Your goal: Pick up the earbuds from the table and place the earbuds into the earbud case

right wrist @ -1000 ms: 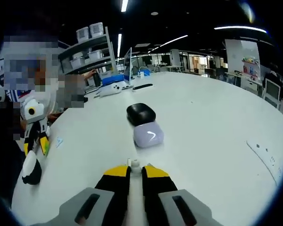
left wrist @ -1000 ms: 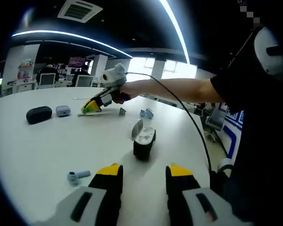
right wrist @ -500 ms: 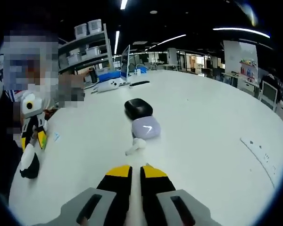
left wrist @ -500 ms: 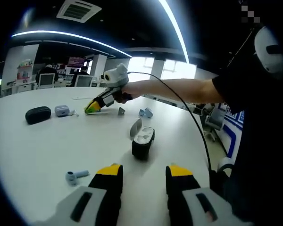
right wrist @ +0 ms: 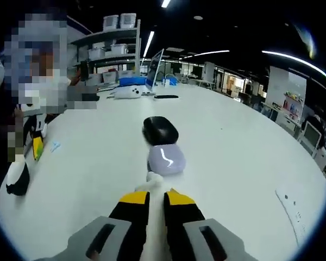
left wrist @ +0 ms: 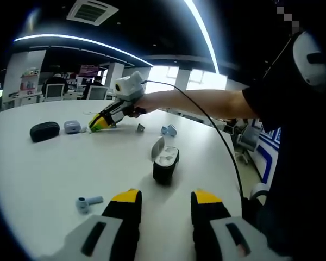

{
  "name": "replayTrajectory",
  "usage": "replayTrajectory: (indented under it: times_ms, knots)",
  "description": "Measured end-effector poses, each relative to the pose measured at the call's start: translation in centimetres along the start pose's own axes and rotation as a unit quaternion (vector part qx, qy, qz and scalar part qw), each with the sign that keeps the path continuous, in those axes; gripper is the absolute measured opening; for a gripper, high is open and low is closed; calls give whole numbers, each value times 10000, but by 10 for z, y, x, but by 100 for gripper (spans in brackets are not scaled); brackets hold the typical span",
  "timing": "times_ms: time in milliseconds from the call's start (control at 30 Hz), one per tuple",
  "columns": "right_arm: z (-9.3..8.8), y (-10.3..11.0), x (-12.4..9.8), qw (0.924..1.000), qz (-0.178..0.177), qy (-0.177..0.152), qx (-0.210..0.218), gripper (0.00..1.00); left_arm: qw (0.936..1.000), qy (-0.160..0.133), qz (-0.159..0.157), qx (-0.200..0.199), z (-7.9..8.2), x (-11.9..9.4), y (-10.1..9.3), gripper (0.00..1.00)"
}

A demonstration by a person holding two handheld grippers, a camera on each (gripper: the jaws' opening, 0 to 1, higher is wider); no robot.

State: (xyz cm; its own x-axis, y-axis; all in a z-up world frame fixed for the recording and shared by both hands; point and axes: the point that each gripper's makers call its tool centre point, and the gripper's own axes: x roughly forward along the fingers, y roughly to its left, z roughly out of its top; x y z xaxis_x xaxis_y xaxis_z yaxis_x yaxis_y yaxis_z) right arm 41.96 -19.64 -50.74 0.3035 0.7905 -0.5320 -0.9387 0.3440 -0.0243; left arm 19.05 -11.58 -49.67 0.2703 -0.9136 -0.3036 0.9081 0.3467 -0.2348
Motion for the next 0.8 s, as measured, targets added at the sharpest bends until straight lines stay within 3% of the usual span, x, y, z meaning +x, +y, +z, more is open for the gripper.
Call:
replayTrajectory:
  times_ms: [600,700,800]
  knots:
    - [8,22,14,9985,-121,138,-510,18,10000,19,-19,13,1,2,-1,38]
    - [6,22,10,9985,-100,134,-524,18,9998,67,-27,206,9,0,-2,38]
    - [3,19,6,9987,-126,113,-481,17,9989,69,152,430,34,-9,13,38]
